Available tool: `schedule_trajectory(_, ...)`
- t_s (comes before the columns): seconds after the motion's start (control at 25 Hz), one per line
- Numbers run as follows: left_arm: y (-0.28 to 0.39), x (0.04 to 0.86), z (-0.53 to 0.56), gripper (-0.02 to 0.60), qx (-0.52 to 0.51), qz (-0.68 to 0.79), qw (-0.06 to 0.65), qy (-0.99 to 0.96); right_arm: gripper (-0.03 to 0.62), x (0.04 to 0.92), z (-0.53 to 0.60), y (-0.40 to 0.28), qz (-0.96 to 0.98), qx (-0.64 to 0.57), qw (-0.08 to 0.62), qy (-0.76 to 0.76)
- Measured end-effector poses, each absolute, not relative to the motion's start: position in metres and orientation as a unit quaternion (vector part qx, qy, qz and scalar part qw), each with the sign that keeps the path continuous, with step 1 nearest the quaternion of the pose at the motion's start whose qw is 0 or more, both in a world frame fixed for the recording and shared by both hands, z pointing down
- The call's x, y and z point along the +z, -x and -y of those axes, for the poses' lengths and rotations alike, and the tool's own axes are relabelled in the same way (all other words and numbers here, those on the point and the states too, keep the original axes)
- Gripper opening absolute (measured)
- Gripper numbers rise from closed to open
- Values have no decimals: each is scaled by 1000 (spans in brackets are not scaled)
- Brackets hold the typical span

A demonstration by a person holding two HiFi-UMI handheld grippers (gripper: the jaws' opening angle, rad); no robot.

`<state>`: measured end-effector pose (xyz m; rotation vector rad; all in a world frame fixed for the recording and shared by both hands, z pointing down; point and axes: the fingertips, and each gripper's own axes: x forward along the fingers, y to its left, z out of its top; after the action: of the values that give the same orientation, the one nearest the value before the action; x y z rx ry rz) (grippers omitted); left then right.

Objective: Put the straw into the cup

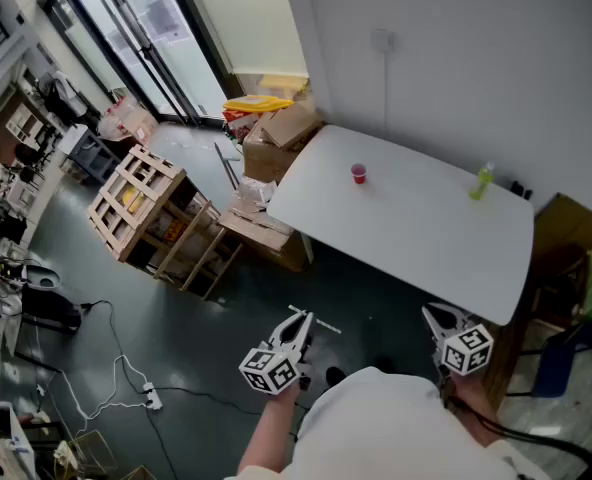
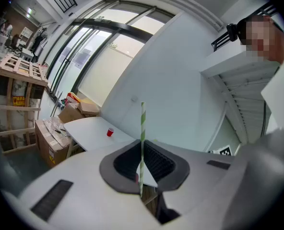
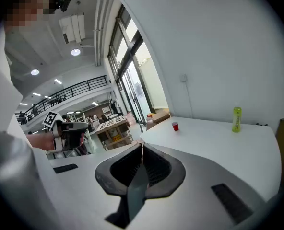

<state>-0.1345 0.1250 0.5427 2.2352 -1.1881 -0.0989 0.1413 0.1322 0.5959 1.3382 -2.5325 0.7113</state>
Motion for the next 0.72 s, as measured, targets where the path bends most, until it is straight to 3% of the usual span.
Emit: schedule_trajectory(0.72, 120, 543, -133, 17, -29, 456, 298, -838, 38, 593, -139, -154, 858, 249, 98, -439)
